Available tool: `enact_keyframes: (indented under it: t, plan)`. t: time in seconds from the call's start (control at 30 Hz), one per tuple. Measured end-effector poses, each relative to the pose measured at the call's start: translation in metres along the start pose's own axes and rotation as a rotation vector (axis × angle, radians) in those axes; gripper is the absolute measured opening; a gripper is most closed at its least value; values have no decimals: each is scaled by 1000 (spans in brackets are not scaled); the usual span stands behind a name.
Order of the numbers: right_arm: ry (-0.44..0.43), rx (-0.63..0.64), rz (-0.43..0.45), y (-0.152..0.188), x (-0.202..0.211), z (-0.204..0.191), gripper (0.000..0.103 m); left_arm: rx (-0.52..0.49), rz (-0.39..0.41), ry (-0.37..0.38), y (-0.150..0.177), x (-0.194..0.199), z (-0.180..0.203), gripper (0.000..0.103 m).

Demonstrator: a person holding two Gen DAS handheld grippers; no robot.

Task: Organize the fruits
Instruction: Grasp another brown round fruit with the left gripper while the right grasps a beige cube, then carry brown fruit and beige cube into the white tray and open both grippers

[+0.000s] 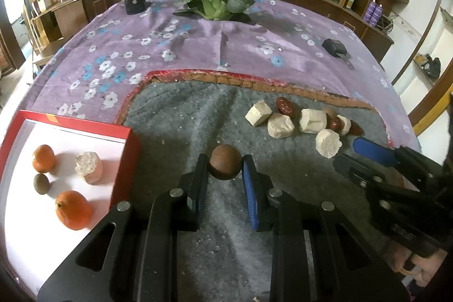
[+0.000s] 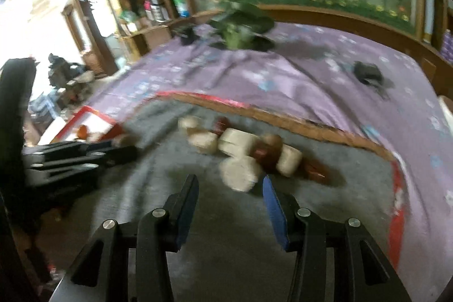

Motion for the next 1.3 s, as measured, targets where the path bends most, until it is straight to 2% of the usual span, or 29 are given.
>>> enact_keyframes:
  t: [0.13, 0.23, 0.3, 0.33, 0.47, 0.7, 1.0, 1.3]
  plan:
    - [-28, -2, -21, -2, -12, -1, 46, -3, -7, 7, 1, -1, 3, 23]
    - [18, 54, -13, -6, -22, -10, 46, -1, -9, 4, 2, 0, 2, 23]
    - [48, 73, -25, -7, -31, -12, 33, -3, -8, 2, 2, 3, 2, 23]
    - [63, 78, -36, -6, -33, -12, 31, -3, -7, 1, 3, 4, 2, 23]
    - [15, 39, -24, 0, -16, -8, 31, 8, -3, -2, 6, 10, -3, 23]
    - [-10, 49, 18, 12, 24, -25, 31, 0, 25, -4, 13, 29, -1, 23]
    - [-38, 82, 41, 25, 45, -57, 30, -14, 68, -37, 29, 60, -4, 23]
    - [-75, 133, 46, 31, 54, -94, 30, 8, 97, -62, 42, 83, -22, 23]
Point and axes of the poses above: each gripper's, at about its wrist camera, not at the fingertips, and x roughly against the way its jaws point, z to its right, y to its underside, the point moved 3 cm from there along -x, roughly the way its jaws point, and after that the axes turned 5 degrees about -x, right-handed, at the moved point
